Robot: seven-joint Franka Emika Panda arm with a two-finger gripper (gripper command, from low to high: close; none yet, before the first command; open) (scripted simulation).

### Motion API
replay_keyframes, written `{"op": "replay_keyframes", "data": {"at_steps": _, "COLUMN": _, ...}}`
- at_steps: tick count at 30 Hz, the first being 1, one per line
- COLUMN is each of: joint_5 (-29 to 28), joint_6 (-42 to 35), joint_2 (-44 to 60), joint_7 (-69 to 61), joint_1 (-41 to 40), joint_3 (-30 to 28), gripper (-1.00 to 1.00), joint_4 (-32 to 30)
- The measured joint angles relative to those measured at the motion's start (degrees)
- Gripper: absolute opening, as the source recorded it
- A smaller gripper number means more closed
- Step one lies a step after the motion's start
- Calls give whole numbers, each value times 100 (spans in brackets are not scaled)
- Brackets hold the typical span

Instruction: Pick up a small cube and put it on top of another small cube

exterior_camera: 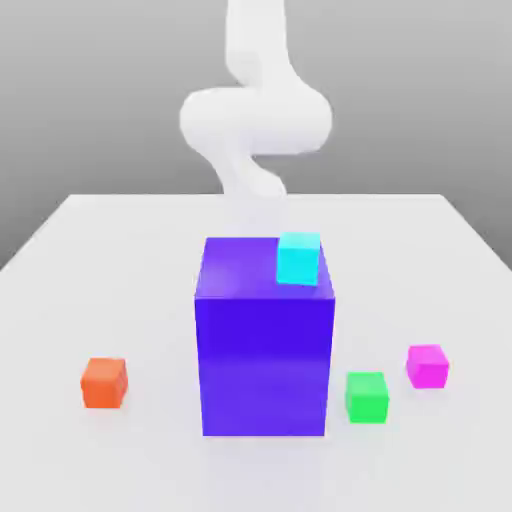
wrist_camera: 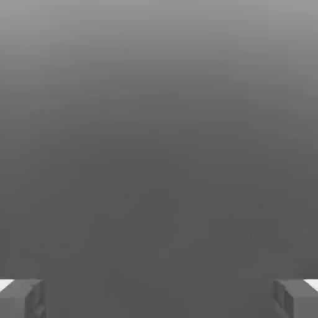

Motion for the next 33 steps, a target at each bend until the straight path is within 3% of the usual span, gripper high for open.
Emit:
{"op": "replay_keyframes", "data": {"at_steps": 12, "joint_5": 1187, "joint_6": 1025, "joint_2": 1745, "joint_7": 662, "joint_1": 1004, "joint_3": 649, "gripper": 0, "joint_4": -1005}}
{"op": "replay_keyframes", "data": {"at_steps": 21, "joint_5": 1416, "joint_6": 1849, "joint_2": 2999, "joint_7": 1624, "joint_1": 1536, "joint_3": 1534, "gripper": 0, "joint_4": -1762}}
{"op": "replay_keyframes", "data": {"at_steps": 27, "joint_5": 814, "joint_6": 2480, "joint_2": 3826, "joint_7": 2804, "joint_1": 1754, "joint_3": 2128, "gripper": 0, "joint_4": -2301}}
{"op": "replay_keyframes", "data": {"at_steps": 30, "joint_5": 17, "joint_6": 2795, "joint_2": 4240, "joint_7": 3743, "joint_1": 1956, "joint_3": 2217, "gripper": 0, "joint_4": -2574}}
{"op": "replay_keyframes", "data": {"at_steps": 33, "joint_5": -938, "joint_6": 3115, "joint_2": 4684, "joint_7": 4615, "joint_1": 2132, "joint_3": 1945, "gripper": 0, "joint_4": -2662}}
